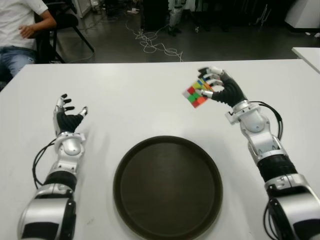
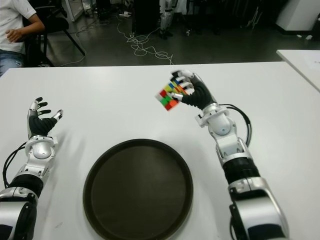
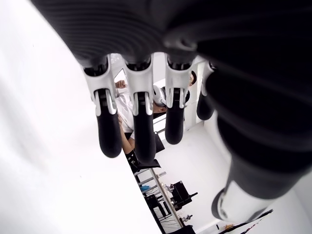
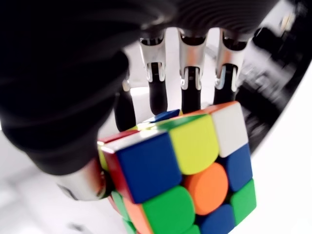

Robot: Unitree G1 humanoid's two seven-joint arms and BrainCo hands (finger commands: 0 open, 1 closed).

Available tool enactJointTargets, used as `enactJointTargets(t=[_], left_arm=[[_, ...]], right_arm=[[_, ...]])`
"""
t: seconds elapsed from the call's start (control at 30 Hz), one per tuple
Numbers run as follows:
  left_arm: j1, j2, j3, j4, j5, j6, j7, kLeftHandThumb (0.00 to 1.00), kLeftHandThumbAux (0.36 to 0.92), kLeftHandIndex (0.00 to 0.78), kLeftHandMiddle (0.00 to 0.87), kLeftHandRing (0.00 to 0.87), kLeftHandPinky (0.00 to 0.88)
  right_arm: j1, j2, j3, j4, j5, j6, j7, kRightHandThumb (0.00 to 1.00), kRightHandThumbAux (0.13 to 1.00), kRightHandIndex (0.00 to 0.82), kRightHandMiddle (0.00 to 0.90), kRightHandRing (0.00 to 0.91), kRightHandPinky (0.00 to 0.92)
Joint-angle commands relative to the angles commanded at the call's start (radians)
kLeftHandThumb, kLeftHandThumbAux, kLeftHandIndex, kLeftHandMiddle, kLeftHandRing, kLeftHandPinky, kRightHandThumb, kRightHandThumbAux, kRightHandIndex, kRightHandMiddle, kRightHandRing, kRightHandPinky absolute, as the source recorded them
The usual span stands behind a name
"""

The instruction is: Pick up the Rubik's Cube and put it in the plate

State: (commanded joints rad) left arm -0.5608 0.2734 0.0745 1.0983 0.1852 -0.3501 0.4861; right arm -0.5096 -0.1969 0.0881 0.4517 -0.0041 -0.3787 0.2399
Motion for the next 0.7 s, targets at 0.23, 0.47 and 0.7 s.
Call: enactJointTargets(t=[0.23, 0.47, 0.7], left_arm=[[0.0, 0.002, 0.002, 0.0, -0.004, 0.004, -0.01, 0.109, 0.752, 0.138, 0.201, 0.233, 0.302], [0.0, -0.001, 0.005, -0.005, -0.01, 0.002, -0.011, 0.112, 0.76, 0.14, 0.217, 0.263, 0.348], [-0.001, -0.004, 0.006, -0.004, -0.008, -0.002, -0.001, 0.11, 0.779, 0.147, 0.228, 0.282, 0.377]], right_arm=[[0.059, 0.023, 0.012, -0.175, 0.103, 0.165, 0.115, 0.414, 0.769, 0.664, 0.809, 0.821, 0.81], [0.09, 0.022, 0.022, -0.299, 0.15, 0.326, 0.19, 0.43, 0.776, 0.686, 0.815, 0.82, 0.81], [0.106, 0.029, 0.031, -0.364, 0.203, 0.451, 0.257, 0.428, 0.773, 0.691, 0.822, 0.828, 0.82]])
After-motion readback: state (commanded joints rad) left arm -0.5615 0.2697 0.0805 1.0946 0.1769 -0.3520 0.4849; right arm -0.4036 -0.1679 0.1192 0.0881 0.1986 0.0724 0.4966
